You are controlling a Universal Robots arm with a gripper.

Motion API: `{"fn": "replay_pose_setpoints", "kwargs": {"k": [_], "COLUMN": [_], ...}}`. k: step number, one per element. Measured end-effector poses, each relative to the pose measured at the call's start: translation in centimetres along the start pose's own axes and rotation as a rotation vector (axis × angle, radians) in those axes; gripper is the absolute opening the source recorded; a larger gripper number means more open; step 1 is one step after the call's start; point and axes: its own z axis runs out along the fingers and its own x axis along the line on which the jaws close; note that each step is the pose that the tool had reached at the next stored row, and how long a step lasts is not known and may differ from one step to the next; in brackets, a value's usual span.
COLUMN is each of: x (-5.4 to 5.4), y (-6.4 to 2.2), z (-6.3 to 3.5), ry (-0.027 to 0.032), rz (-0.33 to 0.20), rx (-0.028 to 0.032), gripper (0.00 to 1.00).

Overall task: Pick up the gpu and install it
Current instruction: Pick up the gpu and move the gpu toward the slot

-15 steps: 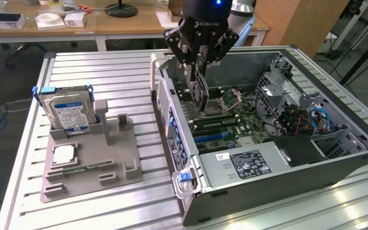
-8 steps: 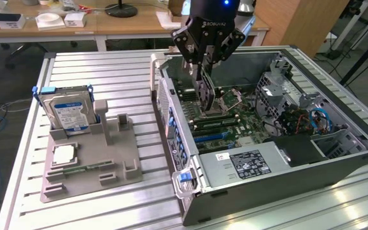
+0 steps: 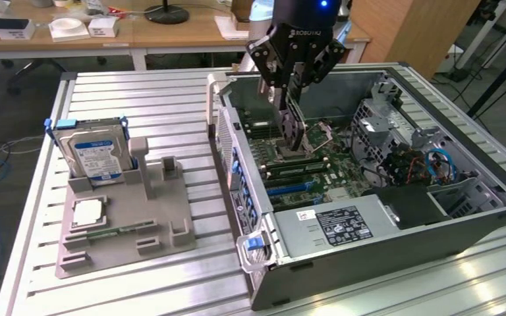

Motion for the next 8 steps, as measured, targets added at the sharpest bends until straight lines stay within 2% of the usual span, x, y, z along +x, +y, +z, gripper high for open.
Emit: {"fn": "replay_pose_setpoints", "kwargs": {"k": [8], "x": [-1.4], "y": [0.02], "z": [0.03], "ry": [0.0001], "rz": [0.0], "rx": [-0.0001], "gripper": [0.26]}}
